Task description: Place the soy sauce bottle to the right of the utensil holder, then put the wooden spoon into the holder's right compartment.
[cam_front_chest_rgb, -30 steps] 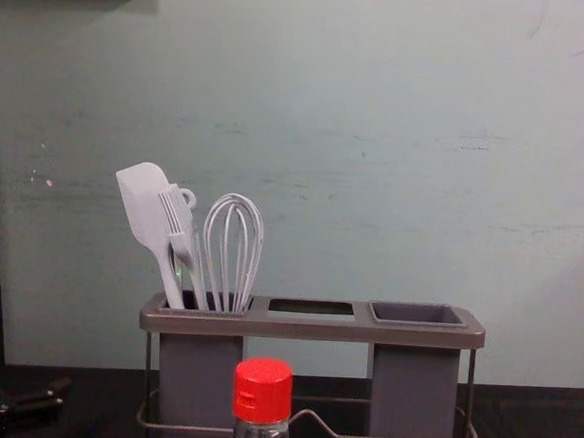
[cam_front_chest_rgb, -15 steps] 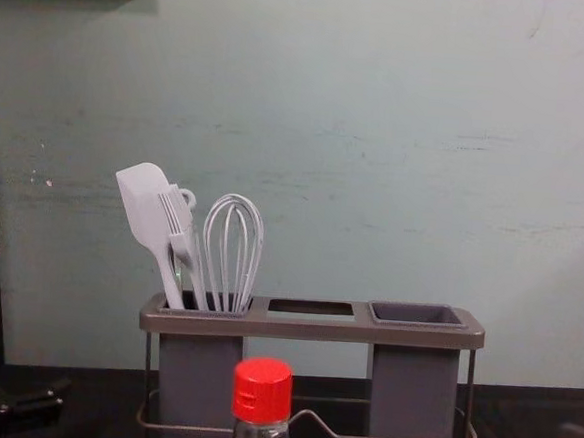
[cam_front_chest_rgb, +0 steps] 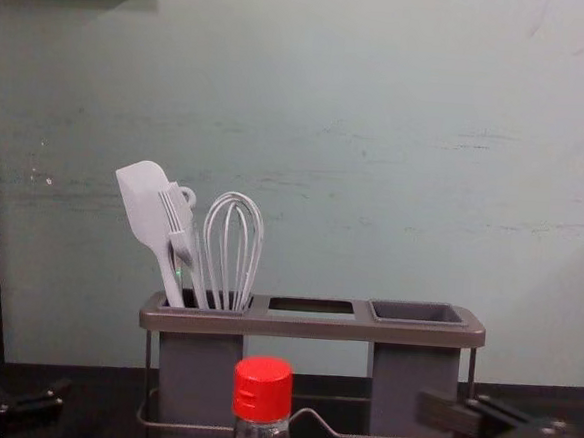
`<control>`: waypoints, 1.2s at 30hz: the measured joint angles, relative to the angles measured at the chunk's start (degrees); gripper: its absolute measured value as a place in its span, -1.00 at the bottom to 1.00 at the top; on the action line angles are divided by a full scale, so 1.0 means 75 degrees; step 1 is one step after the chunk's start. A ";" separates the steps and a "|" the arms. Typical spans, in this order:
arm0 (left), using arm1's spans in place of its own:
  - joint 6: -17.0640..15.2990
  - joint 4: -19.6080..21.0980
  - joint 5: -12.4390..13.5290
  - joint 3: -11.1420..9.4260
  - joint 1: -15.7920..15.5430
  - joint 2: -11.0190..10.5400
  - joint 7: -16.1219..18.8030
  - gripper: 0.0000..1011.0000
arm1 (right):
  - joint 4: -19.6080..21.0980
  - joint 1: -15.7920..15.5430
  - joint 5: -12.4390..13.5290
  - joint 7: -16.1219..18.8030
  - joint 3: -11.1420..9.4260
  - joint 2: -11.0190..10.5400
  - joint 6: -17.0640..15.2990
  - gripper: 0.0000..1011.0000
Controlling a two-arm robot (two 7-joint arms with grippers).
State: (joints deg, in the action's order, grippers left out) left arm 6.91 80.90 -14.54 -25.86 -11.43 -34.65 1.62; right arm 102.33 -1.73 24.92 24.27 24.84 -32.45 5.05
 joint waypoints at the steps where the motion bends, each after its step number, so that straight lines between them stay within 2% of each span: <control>1: 0.0000 0.0000 0.0000 0.0000 0.0000 0.0000 0.0000 0.98 | -0.0014 0.0033 -0.0039 -0.0011 0.0029 0.0055 -0.0039 0.98; 6: 0.0000 0.0000 0.0000 0.0000 0.0000 0.0000 0.0000 0.98 | -0.0050 0.0195 -0.0282 -0.0153 0.0204 0.0459 -0.0269 0.98; 7: 0.0000 0.0000 0.0000 0.0000 0.0000 0.0000 0.0000 0.98 | -0.0050 0.0195 -0.0282 -0.0153 0.0204 0.0459 -0.0269 0.98; 9: 0.0000 0.0000 -0.0001 0.0001 0.0000 0.0000 0.0000 0.98 | -0.0049 0.0239 -0.0421 -0.0290 0.0271 0.0687 -0.0363 0.98; 17: 0.0000 0.0000 0.0000 0.0000 0.0000 0.0000 0.0000 0.98 | -0.0136 0.0371 -0.0715 -0.0651 0.0384 0.1281 -0.0655 0.98; 30: 0.0000 0.0000 0.0000 0.0000 0.0000 0.0000 0.0000 0.98 | -0.0219 0.0501 -0.1317 -0.0841 0.0559 0.1813 -0.0913 0.98; 36: 0.0000 0.0000 0.0000 0.0000 0.0000 0.0000 0.0000 0.98 | -0.0232 0.0447 -0.1442 -0.0860 0.0492 0.1967 -0.0949 0.79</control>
State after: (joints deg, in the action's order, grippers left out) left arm 6.90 80.90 -14.55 -25.86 -11.43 -34.64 1.62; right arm 100.59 1.63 14.11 17.82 28.53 -17.70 -2.07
